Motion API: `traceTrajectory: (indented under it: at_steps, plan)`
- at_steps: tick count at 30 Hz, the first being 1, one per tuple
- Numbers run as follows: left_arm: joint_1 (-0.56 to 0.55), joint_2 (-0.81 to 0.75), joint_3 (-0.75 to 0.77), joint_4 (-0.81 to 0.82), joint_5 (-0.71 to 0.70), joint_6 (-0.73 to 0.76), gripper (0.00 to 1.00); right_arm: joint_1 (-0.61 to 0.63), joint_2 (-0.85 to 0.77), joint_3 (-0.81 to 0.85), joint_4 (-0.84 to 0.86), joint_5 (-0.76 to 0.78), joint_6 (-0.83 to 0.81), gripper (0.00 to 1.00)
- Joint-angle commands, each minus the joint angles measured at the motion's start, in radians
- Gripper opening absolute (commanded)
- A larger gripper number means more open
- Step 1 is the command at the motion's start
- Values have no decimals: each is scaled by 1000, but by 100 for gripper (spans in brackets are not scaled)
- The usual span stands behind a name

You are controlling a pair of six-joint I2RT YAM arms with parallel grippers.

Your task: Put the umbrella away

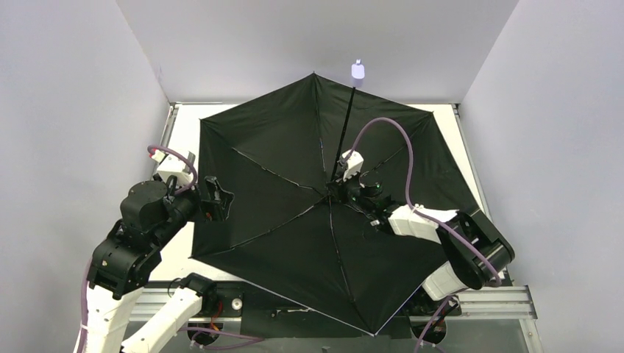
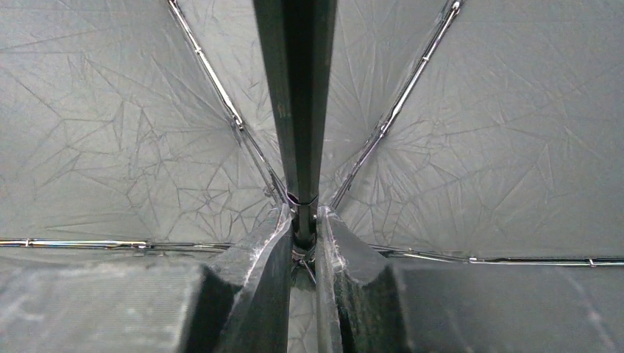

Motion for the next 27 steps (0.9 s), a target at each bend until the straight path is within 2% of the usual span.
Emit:
traceTrajectory:
  at_steps: [1, 7, 16, 21, 27]
  plan:
    - [7, 9, 61, 42, 14, 19, 88, -3, -92, 57, 1, 26, -64, 0]
    - [7, 36, 123, 34, 48, 34, 88, 20, -199, -10, 48, 38, -175, 0]
    - [7, 105, 213, 22, 107, 64, 89, 21, -359, 29, -117, 66, -385, 0]
    - [7, 157, 307, 25, 138, 79, 89, 20, -403, 86, -211, 84, -582, 0]
    - [1, 201, 418, 20, 154, 102, 89, 19, -445, 158, -244, 106, -767, 0]
